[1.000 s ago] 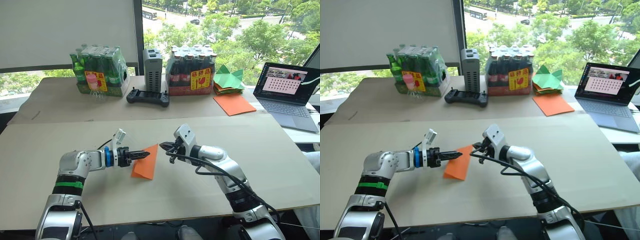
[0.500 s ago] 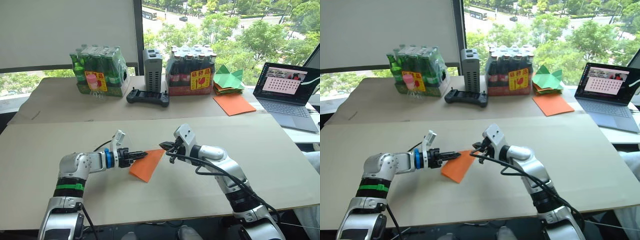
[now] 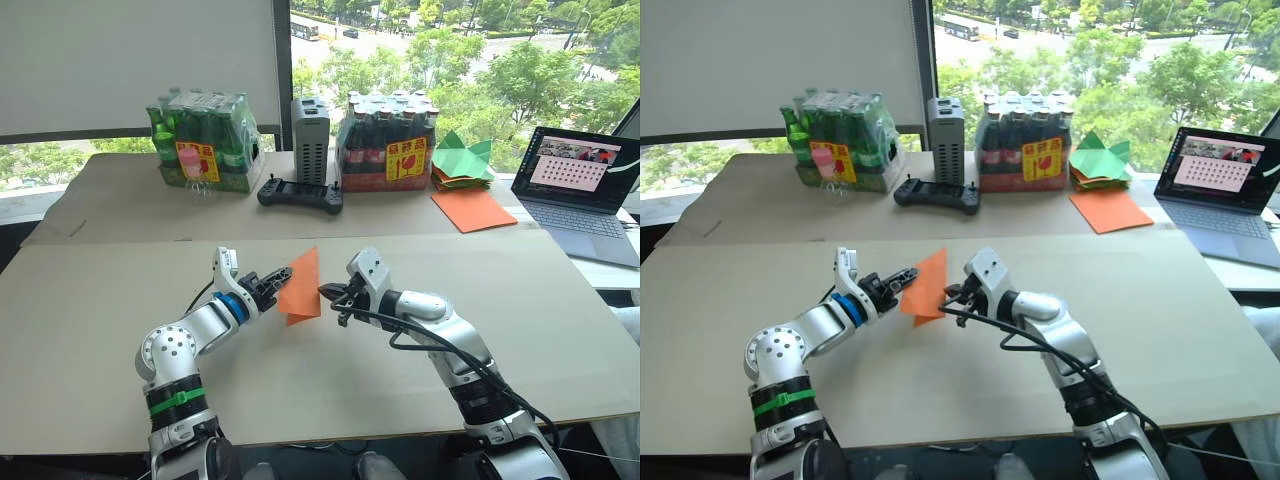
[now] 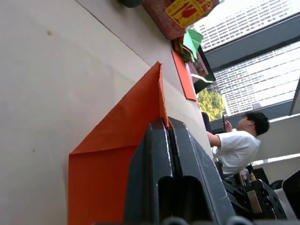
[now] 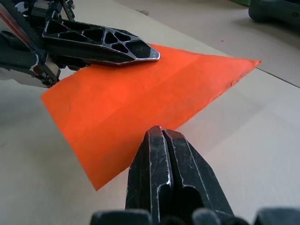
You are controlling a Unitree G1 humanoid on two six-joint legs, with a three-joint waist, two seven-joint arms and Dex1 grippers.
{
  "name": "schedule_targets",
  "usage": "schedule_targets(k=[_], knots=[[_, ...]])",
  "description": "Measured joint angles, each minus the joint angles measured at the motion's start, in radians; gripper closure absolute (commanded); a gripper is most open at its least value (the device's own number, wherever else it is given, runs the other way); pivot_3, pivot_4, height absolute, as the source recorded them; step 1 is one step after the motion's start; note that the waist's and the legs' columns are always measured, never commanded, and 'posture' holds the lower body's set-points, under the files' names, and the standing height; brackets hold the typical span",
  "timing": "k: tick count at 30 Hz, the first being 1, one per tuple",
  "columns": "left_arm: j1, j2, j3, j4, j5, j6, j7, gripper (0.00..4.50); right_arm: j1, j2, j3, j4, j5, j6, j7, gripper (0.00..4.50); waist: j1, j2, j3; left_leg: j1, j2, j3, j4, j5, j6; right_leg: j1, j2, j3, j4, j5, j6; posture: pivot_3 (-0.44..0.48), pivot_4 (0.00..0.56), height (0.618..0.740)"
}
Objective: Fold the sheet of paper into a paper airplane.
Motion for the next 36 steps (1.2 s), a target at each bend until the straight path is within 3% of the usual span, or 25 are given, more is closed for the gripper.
schedule_targets(k=[4, 13, 16, 18, 25, 30, 36], knots=[[0.021, -0.094, 0.033, -0.067, -0.067, 0.003, 0.214, 4.47, -0.004, 0.017, 0.003, 0.017, 0.000, -0.001, 0.000, 4.50, 0.007, 0.000, 0.000, 0.000, -0.001, 0.000, 0.000, 0.000, 0.000, 0.000, 0.000, 0.000, 0.000, 0.000, 0.000, 0.000, 0.150, 0.740], [0.027, -0.108, 0.050, -0.104, -0.176, -0.106, 0.606, 4.47, -0.018, 0.028, 0.003, 0.039, -0.001, -0.009, 0.002, 4.50, 0.009, 0.000, 0.000, 0.000, -0.001, 0.000, 0.000, 0.000, 0.000, 0.000, 0.000, 0.000, -0.001, 0.000, 0.000, 0.000, 0.150, 0.740], [0.028, -0.109, 0.046, -0.103, -0.226, -0.157, 0.683, 4.47, -0.020, 0.032, 0.004, 0.042, -0.001, -0.018, 0.002, 4.50, 0.010, 0.000, 0.000, 0.000, -0.001, 0.000, 0.000, 0.000, 0.000, 0.001, 0.000, 0.000, -0.001, 0.000, 0.000, 0.000, 0.150, 0.740], [0.029, -0.109, 0.040, -0.103, -0.254, -0.183, 0.715, 4.47, -0.020, 0.033, 0.004, 0.042, -0.001, -0.022, 0.003, 4.50, 0.011, 0.000, 0.000, 0.000, -0.001, 0.000, 0.000, 0.000, 0.000, 0.001, 0.000, 0.000, -0.001, 0.000, 0.000, 0.000, 0.150, 0.740], [0.075, -0.107, -0.030, -0.077, -0.360, -0.246, 0.770, 2.27, -0.020, 0.036, 0.007, 0.044, -0.001, -0.026, 0.003, 4.50, 0.011, 0.000, 0.000, 0.000, -0.001, 0.000, 0.000, 0.000, 0.000, 0.001, 0.000, 0.000, -0.001, 0.000, 0.000, 0.000, 0.150, 0.740], [0.091, -0.075, -0.071, -0.070, -0.457, -0.246, 0.780, 2.27, -0.020, 0.038, 0.015, 0.044, -0.001, -0.028, 0.006, 4.50, 0.009, 0.000, 0.000, 0.000, -0.002, 0.000, 0.000, 0.000, 0.000, 0.001, 0.000, 0.000, -0.001, 0.000, 0.000, 0.000, 0.150, 0.740], [0.151, 0.132, -0.101, -0.054, -0.633, -0.212, 0.774, 2.27, 0.003, 0.023, 0.041, 0.022, -0.001, -0.049, 0.034, 4.50, 0.005, 0.000, 0.000, 0.001, -0.001, -0.001, 0.000, 0.000, 0.000, 0.001, 0.000, 0.000, 0.000, 0.000, 0.000, 0.000, 0.150, 0.740]])
